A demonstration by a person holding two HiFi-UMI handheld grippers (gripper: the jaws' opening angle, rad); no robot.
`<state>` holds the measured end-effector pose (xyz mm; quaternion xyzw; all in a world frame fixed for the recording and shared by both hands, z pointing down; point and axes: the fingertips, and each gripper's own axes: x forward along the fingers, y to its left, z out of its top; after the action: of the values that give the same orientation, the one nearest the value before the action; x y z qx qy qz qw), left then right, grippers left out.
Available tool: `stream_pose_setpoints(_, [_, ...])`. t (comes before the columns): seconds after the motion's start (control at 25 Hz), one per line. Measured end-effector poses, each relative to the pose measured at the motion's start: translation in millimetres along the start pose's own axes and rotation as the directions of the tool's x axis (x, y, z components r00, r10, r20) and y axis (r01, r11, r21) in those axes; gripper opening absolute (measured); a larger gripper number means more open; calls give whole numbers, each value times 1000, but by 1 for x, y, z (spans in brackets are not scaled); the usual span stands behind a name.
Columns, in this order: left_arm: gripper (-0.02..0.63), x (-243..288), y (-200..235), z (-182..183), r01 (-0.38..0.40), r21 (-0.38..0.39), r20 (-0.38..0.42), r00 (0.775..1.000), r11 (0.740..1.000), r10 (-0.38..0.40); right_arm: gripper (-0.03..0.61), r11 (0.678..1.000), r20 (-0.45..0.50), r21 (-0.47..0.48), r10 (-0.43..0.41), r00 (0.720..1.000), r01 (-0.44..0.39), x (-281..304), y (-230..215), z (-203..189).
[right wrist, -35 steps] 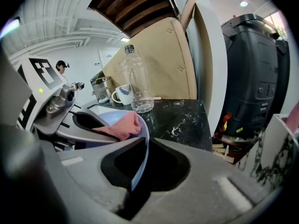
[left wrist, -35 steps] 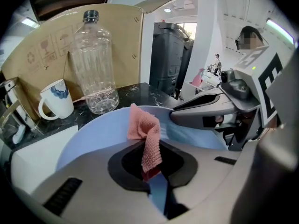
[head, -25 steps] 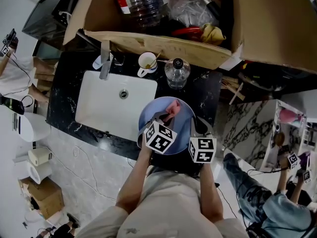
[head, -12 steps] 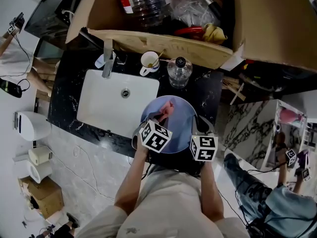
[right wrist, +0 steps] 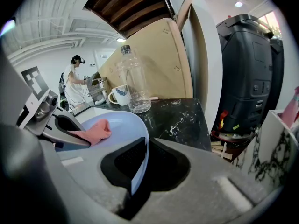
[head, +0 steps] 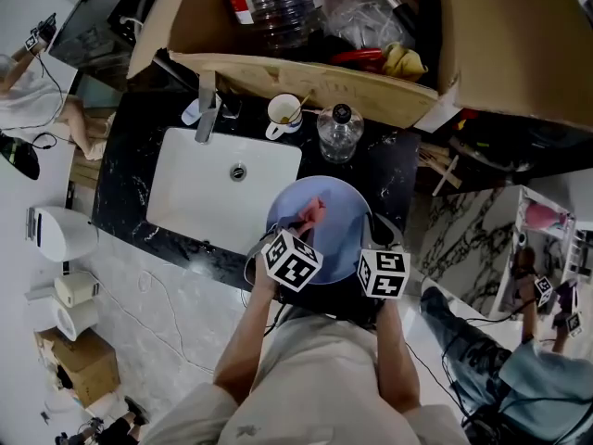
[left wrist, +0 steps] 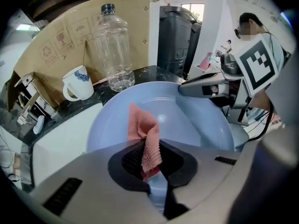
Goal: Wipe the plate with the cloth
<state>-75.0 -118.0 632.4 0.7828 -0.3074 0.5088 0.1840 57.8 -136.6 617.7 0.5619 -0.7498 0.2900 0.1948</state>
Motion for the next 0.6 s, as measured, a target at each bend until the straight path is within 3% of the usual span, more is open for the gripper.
stream_pose_setpoints(0.6, [32, -7, -26, -17, 62, 43, -65, 996, 997, -59, 32, 1000, -3, 3, 4, 1000, -4, 0, 0, 0])
